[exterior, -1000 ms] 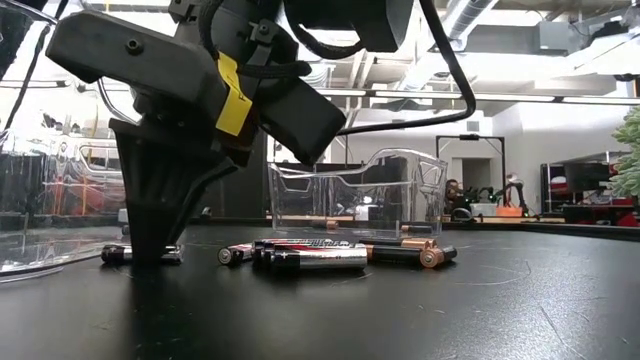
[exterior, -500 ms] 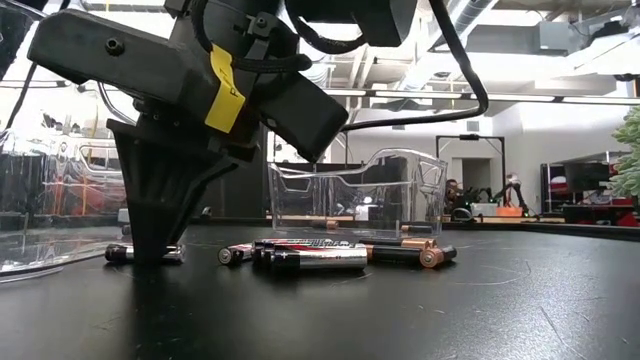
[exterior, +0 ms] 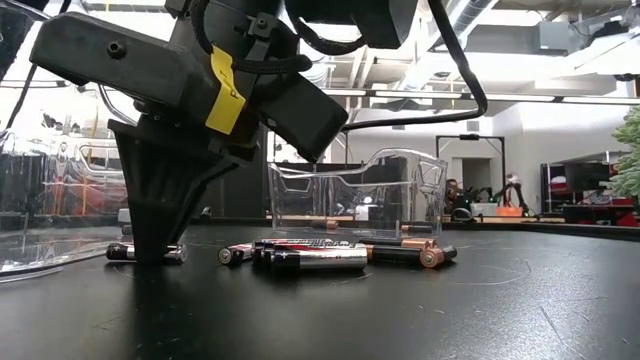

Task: Sort batteries
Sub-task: Put the silver battery into the bottom transparent bin

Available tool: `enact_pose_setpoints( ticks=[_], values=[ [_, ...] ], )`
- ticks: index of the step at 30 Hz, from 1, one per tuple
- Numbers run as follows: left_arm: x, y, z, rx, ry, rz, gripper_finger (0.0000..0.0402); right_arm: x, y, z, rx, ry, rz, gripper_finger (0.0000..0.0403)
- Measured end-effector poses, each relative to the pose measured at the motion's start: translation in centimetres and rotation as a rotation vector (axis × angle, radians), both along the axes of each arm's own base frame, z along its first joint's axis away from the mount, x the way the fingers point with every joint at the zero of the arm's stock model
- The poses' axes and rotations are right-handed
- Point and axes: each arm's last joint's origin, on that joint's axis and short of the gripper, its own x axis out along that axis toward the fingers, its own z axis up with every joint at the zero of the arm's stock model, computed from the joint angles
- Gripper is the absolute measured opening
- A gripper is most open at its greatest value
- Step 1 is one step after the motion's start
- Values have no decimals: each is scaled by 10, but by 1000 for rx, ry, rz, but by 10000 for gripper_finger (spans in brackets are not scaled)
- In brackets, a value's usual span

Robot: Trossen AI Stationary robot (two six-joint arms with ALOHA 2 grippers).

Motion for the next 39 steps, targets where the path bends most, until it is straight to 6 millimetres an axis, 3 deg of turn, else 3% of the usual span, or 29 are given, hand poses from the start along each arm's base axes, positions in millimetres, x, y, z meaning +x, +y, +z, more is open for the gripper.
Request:
enact_pose_setpoints(
  ticks=[39],
  values=[
    [5, 3, 55, 125, -45, -50, 14, 0, 0, 0, -1, 0, 0, 88]
  ],
)
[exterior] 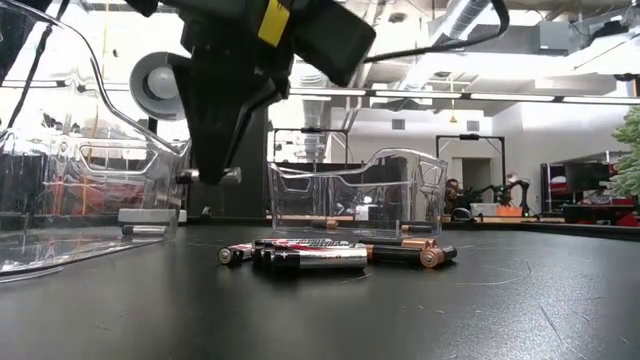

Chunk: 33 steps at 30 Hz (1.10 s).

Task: Sort batteries
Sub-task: Put the silver battery into the bottom transparent bin

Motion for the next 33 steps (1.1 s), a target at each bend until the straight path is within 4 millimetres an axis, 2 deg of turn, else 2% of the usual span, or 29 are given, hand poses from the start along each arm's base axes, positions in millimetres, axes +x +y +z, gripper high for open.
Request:
enact_pose_setpoints(
  ticks=[11, 16, 25, 28, 33],
  values=[
    [3, -1, 20, 9, -64, -21, 17, 0, 0, 0, 0, 0, 0, 88],
    [-2, 1, 35, 14, -102, -18, 17, 0, 0, 0, -2, 4, 0, 88],
    [-30, 13, 85, 52, -235, 66, 17, -1, 0, -1, 0, 13, -4, 88],
    [-44, 17, 95, 60, -256, 97, 17, -1, 0, -2, -1, 16, -4, 88],
    [-68, 21, 99, 72, -245, 150, 17, -1, 0, -2, 1, 15, -5, 88]
  ],
)
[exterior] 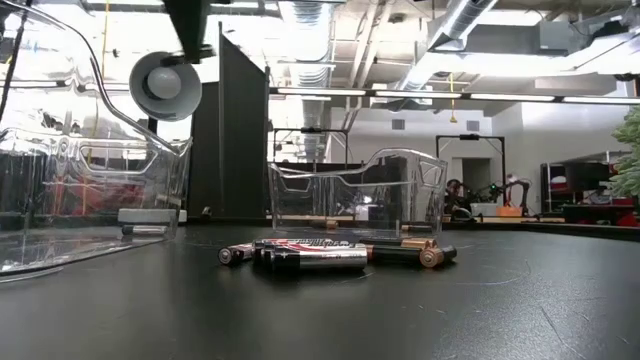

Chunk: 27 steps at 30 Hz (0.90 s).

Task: Sort batteries
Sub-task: Put the silver battery into the bottom transparent bin

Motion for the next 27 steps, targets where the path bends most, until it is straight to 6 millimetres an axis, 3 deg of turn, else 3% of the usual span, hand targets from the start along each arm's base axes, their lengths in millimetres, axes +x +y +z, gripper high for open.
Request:
enact_pose_setpoints(
  ticks=[10, 18, 27],
  values=[
    [-49, 12, -23, 13, 107, 112, 17, 0, 0, 0, 2, -1, -1, 88],
    [-57, 19, -69, -11, 148, 74, 17, 0, 0, 0, 7, -9, -20, 88],
    [-56, 34, -106, -21, 148, -16, 17, 0, -1, 0, 5, -11, -25, 88]
  ],
)
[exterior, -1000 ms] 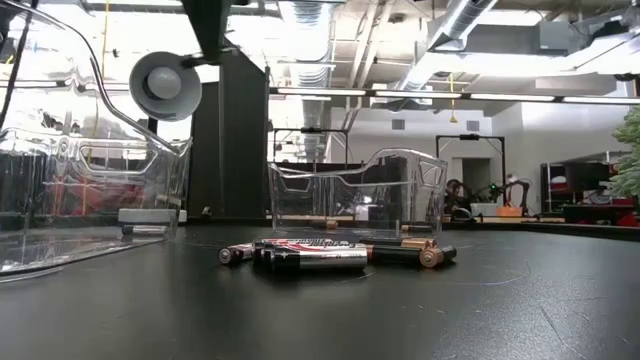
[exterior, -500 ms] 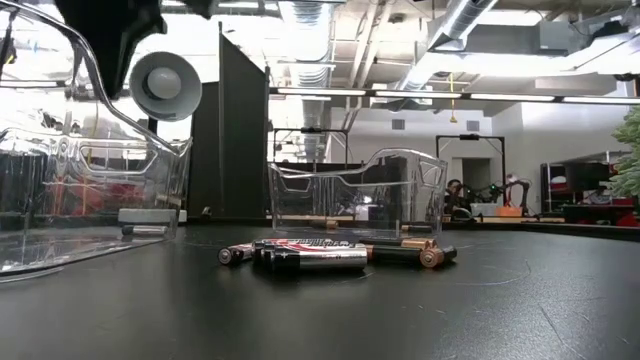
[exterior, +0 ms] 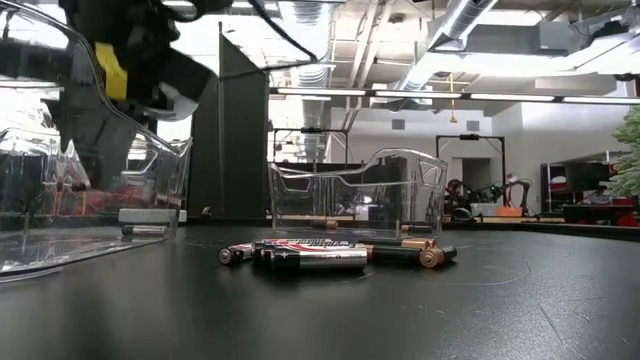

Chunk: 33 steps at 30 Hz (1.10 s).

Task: Sort batteries
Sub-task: Put the silver battery into the bottom transparent bin

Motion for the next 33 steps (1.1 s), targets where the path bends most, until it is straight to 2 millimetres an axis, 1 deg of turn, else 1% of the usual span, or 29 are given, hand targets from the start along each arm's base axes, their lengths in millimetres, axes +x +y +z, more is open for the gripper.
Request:
enact_pose_setpoints(
  ticks=[9, 14, 24, 27, 33],
  values=[
    [8, 11, -10, -26, -48, -65, 17, 0, 0, 0, -1, 0, -1, 88],
    [8, 16, -17, -29, -46, -87, 18, 0, 0, 0, -1, 1, -1, 88],
    [11, 21, -18, -33, -54, -96, 20, 0, 0, 0, -1, 1, -1, 88],
    [11, 21, -18, -33, -54, -96, 34, 0, 0, 0, -1, 1, -1, 88],
    [11, 21, -18, -34, -53, -96, 80, 0, 0, 0, -1, 1, -1, 88]
  ],
)
